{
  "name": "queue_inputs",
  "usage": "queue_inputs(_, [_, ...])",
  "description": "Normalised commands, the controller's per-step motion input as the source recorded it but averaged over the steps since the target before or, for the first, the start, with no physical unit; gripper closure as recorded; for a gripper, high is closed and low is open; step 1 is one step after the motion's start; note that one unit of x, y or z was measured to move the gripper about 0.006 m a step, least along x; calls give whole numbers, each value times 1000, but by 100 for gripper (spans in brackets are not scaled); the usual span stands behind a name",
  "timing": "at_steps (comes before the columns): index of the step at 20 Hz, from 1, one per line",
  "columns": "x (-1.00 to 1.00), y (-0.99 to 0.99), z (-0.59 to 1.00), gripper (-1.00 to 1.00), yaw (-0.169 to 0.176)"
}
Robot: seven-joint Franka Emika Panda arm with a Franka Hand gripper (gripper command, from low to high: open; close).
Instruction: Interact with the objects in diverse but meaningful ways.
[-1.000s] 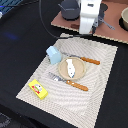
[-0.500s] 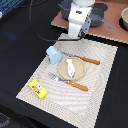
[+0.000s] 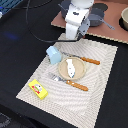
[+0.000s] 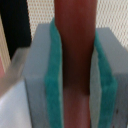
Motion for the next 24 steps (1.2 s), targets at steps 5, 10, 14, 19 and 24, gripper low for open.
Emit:
queue_inputs(5, [-81, -149, -424, 100, 0])
queue_inputs(10, [-31, -37, 252, -100, 5])
queue_inputs(14, [-81, 76, 686, -100, 32])
queue_inputs(19, [-30, 107, 911, -100, 4])
queue_inputs(24, [-15, 131, 1000, -100, 19])
